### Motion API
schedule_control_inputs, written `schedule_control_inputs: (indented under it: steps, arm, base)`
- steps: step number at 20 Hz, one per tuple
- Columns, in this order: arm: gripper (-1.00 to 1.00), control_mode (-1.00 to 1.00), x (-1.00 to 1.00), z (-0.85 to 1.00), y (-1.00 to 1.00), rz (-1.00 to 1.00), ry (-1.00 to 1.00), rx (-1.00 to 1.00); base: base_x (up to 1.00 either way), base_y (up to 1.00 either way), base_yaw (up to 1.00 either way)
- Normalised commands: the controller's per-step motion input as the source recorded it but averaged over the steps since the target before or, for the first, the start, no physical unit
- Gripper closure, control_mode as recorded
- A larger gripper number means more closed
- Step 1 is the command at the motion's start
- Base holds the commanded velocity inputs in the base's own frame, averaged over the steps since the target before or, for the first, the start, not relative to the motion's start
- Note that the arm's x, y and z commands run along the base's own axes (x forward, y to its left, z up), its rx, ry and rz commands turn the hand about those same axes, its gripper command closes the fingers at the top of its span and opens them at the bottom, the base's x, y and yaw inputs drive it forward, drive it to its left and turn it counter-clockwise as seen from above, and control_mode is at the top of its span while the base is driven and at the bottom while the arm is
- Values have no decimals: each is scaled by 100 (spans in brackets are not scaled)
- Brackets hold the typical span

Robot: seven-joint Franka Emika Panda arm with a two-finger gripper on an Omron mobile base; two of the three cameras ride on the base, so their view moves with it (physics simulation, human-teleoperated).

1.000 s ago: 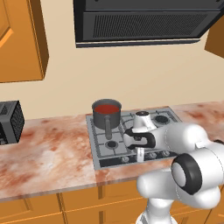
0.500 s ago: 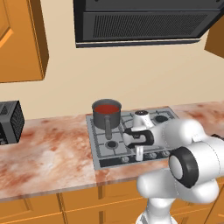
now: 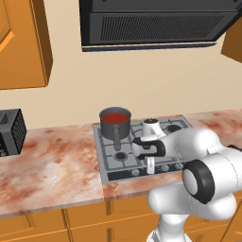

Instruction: Wait until the marinara sauce is simmered to a deep red color and then turn off the stove.

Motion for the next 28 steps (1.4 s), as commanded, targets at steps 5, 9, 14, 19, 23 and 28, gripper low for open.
schedule_control_inputs:
  steps: [5, 9, 14, 19, 23, 28]
  arm:
    - [-100, -100, -5, 0, 0, 0, 0, 0]
    - [-100, -100, -21, 0, 0, 0, 0, 0]
    - [-100, -100, -12, 0, 0, 1, 0, 0]
    - [-100, -100, -2, -1, 0, 0, 0, 0]
    - [-100, -100, 0, -15, 9, 0, 0, 0]
    - [-100, -100, 3, -4, 21, 0, 0, 0]
  base:
    - [0, 0, 0]
    - [0, 0, 0]
    - [0, 0, 0]
    - [0, 0, 0]
    - [0, 0, 0]
    - [0, 0, 0]
